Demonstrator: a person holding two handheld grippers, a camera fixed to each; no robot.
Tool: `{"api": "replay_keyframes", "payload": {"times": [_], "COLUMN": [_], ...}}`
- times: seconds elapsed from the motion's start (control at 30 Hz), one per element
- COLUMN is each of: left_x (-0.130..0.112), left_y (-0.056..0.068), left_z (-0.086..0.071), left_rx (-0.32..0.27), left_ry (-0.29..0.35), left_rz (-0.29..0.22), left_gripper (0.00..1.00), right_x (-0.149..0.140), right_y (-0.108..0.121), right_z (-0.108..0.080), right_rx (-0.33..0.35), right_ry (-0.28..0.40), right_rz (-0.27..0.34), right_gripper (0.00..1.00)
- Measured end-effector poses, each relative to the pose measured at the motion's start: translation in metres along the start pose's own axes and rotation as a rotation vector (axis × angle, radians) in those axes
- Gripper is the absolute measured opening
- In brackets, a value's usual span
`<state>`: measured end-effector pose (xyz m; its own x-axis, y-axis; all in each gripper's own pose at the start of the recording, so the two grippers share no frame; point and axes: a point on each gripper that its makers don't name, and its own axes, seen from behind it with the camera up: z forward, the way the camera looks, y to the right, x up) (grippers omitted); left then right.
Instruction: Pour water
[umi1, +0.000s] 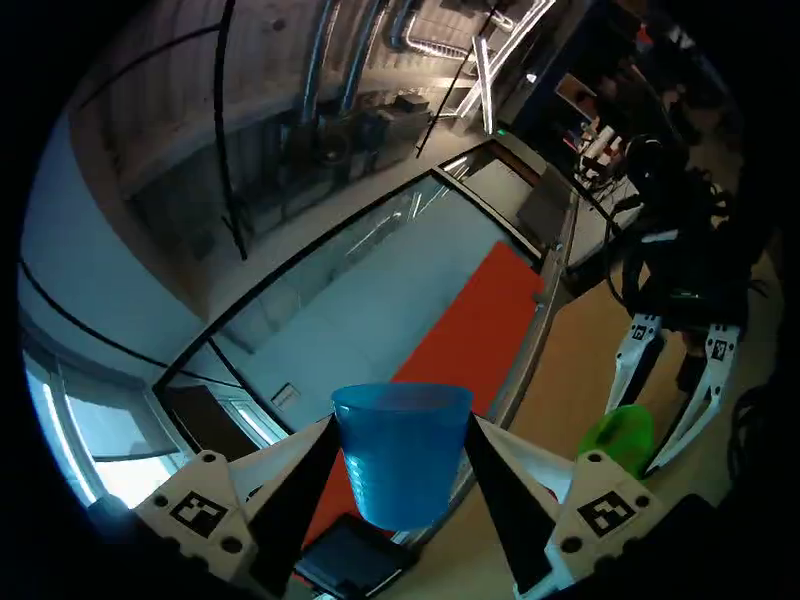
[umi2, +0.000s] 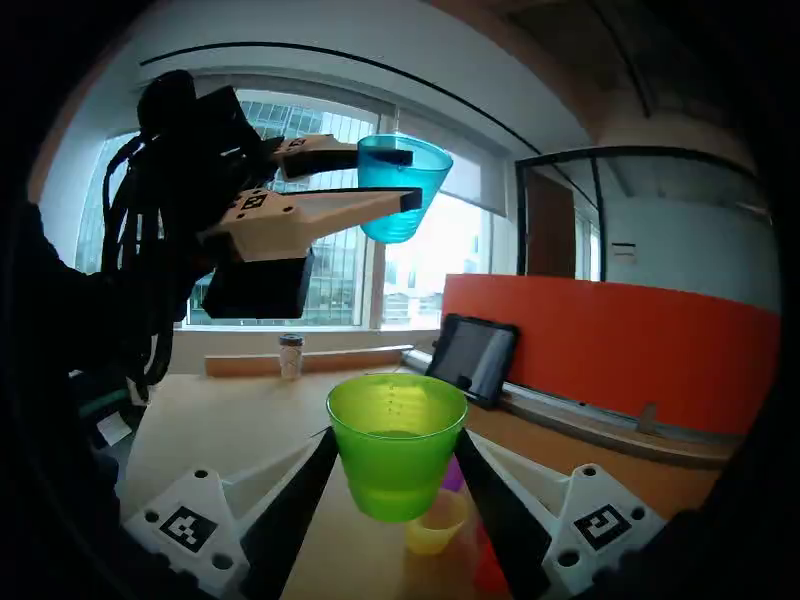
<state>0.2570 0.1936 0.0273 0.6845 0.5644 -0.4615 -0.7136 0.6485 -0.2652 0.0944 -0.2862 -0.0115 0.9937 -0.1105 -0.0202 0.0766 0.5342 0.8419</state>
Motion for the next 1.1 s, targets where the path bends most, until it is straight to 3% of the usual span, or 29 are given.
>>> {"api": "replay_keyframes", "payload": {"times": [0.37,0.6,0.9,1.1], "left_x": [-0.013,-0.024,-0.04,-0.054], "left_y": [-0.007,-0.003,0.006,0.012], "left_z": [0.004,0.002,0.002,0.001], "left_rx": [-0.021,-0.064,-0.115,-0.133], "left_ry": [-0.036,-0.062,-0.11,-0.133], "left_rz": [-0.274,-0.453,-0.605,-0.673], "left_gripper": [0.85,0.85,0.86,0.86], "right_x": [0.001,0.002,0.003,0.004], "right_y": [-0.001,0.0,0.003,0.004], "right_z": [-0.003,-0.004,-0.003,-0.004], "right_rx": [-0.002,-0.003,-0.011,-0.014], "right_ry": [0.005,0.011,0.013,0.014], "right_rz": [-0.004,-0.007,-0.008,-0.011], "right_gripper": [0.87,0.87,0.87,0.87]}}
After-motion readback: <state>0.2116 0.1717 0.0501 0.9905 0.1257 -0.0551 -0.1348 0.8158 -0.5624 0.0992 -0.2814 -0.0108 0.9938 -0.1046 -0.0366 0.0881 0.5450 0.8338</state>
